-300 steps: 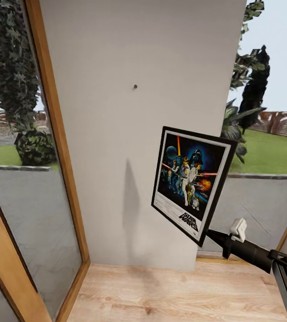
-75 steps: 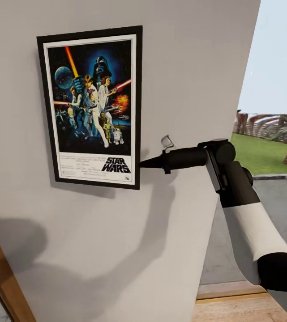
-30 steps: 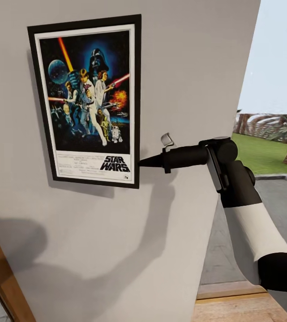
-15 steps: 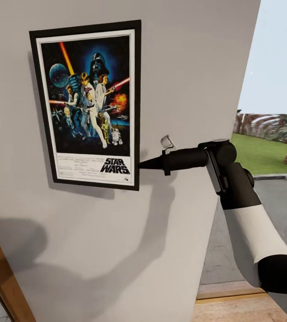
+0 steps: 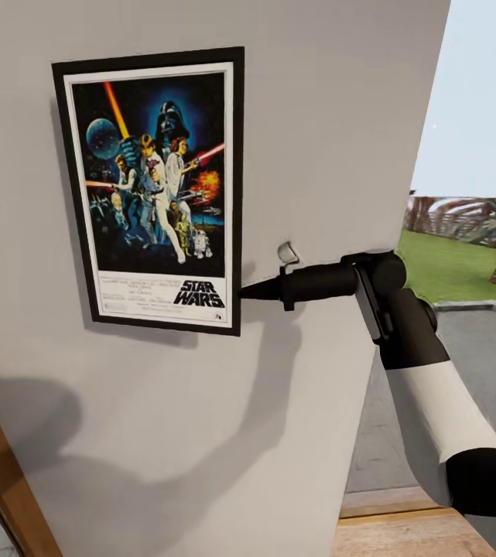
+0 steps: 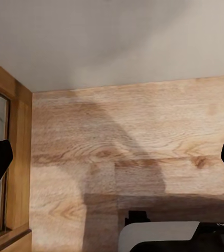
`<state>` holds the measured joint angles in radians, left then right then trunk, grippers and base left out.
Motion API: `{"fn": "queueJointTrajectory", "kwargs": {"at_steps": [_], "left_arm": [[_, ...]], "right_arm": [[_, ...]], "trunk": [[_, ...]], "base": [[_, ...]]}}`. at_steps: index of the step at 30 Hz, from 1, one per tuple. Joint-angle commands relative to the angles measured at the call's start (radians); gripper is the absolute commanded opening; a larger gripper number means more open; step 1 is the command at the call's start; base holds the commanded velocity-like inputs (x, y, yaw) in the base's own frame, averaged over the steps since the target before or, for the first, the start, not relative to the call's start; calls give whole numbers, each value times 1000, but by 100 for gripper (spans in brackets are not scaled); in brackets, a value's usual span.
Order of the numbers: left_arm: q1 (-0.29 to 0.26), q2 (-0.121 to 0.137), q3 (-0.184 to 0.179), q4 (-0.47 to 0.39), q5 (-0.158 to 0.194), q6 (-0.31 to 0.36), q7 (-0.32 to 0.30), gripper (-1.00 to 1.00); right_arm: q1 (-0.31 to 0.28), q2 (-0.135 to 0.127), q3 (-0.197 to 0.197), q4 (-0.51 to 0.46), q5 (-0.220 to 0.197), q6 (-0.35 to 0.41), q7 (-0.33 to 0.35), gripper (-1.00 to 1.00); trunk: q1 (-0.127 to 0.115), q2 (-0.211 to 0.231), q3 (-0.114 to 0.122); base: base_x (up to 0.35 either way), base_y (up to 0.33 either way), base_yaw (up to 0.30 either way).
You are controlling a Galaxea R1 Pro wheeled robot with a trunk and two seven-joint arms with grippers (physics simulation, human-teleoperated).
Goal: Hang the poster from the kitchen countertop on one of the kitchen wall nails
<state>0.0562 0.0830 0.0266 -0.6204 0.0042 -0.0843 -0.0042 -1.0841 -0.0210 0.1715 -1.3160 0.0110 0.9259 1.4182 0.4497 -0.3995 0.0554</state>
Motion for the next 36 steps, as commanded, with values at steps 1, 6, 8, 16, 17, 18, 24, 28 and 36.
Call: {"fn": "queueJointTrajectory", "kwargs": {"at_steps": [1, 6, 8, 16, 17, 18, 24, 28, 36], "left_arm": [[1, 0, 1, -1, 0, -2, 0, 100], [1, 0, 1, -1, 0, -2, 0, 100], [1, 0, 1, -1, 0, -2, 0, 100], [1, 0, 1, -1, 0, -2, -1, 100], [1, 0, 1, -1, 0, -2, -1, 100], [1, 0, 1, -1, 0, -2, -1, 100], [1, 0, 1, -1, 0, -2, 0, 100], [1, 0, 1, -1, 0, -2, 0, 100], [1, 0, 1, -1, 0, -2, -1, 100]], "right_arm": [[7, 0, 1, 0, 0, 9, 6, -100], [19, 0, 1, 0, 0, -1, 7, -100], [20, 0, 1, 0, 0, -6, 7, -100], [41, 0, 1, -5, 0, -13, 8, -100], [43, 0, 1, -6, 0, -13, 8, -100], [45, 0, 1, -6, 0, -13, 8, -100], [61, 0, 0, -8, 0, -15, 8, -100], [64, 0, 1, -7, 0, -36, 9, -100], [67, 0, 1, -6, 0, -59, 10, -100]], "trunk": [[0, -1, 0], [0, -1, 0], [0, -1, 0], [0, -1, 0], [0, -1, 0], [0, -1, 0], [0, -1, 0], [0, -1, 0], [0, -1, 0]], "base": [[0, 0, 0], [0, 0, 0], [0, 0, 0], [0, 0, 0], [0, 0, 0], [0, 0, 0], [0, 0, 0], [0, 0, 0], [0, 0, 0]]}}
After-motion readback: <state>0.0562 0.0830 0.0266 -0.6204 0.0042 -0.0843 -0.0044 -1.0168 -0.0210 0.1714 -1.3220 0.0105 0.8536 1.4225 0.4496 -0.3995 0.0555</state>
